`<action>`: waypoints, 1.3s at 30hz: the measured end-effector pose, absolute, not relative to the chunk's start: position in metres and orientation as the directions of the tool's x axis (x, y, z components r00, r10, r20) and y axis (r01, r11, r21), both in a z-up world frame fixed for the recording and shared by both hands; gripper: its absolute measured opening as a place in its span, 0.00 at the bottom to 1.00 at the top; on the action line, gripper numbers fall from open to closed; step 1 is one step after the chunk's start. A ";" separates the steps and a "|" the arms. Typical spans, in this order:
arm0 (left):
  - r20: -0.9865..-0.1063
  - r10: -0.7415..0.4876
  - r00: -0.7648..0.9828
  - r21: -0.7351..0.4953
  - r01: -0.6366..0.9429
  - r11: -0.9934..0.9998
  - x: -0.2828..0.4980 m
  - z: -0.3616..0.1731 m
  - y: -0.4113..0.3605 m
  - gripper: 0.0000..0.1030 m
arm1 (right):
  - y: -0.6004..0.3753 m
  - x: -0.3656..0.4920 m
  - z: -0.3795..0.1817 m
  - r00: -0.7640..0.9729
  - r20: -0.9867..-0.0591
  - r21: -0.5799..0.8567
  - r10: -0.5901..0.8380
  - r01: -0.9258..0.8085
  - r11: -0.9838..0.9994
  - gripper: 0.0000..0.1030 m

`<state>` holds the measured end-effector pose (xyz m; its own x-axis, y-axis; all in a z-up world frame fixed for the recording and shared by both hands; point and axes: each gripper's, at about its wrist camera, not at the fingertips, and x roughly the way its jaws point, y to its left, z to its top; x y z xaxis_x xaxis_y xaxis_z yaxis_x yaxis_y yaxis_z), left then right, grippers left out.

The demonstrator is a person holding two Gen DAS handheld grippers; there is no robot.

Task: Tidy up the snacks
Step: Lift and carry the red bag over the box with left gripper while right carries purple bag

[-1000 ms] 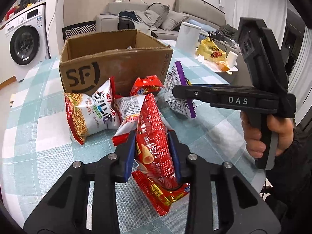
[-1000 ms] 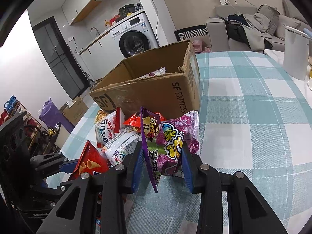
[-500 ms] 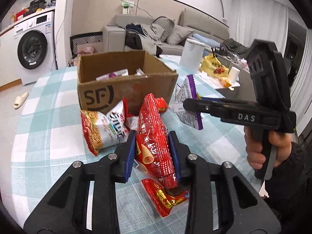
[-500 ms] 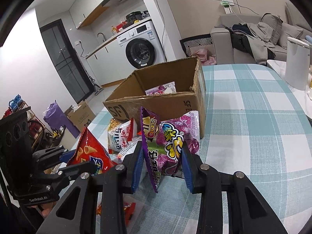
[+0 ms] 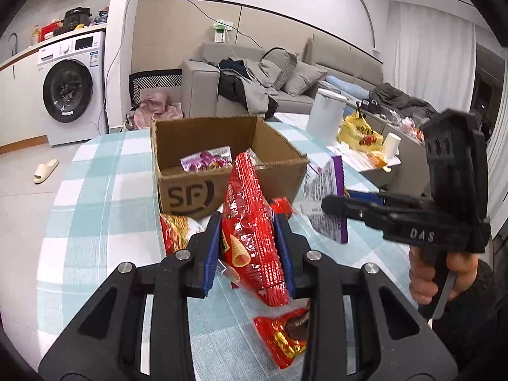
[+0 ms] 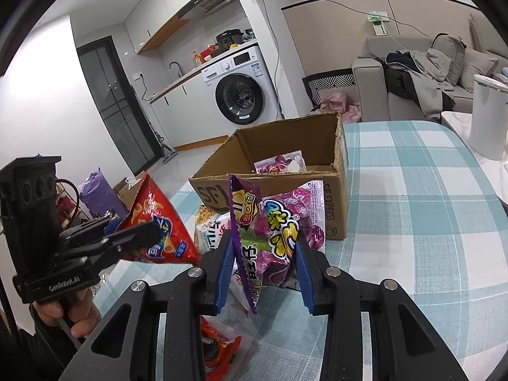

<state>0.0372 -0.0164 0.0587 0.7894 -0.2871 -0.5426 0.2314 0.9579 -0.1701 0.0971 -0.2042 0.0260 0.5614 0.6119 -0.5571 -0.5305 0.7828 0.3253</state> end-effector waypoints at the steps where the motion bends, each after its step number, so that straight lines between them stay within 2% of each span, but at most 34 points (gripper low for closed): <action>1: -0.539 -0.284 0.793 -0.168 0.229 0.959 0.039 0.061 -0.016 0.29 | -0.203 0.097 0.027 0.563 -0.553 0.324 0.614 -0.534 0.781 0.35; 15: -0.507 -0.227 0.831 -0.155 0.171 0.973 0.077 0.086 -0.010 0.29 | -0.192 0.108 0.055 0.587 -0.514 0.309 0.625 -0.554 0.773 0.35; 29: -0.494 -0.194 0.848 -0.163 0.129 0.978 0.125 0.098 -0.004 0.29 | -0.189 0.139 0.072 0.576 -0.473 0.388 0.667 -0.544 0.744 0.35; 39: -0.511 -0.177 0.841 -0.179 0.098 0.979 0.162 0.087 0.003 0.29 | -0.186 0.164 0.075 0.573 -0.460 0.429 0.678 -0.524 0.735 0.35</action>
<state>0.1620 0.0030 0.0873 0.8412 -0.1774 -0.5107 0.0975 0.9789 -0.1794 0.1644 -0.1863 0.0749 0.5734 0.6777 -0.4605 -0.5244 0.7354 0.4292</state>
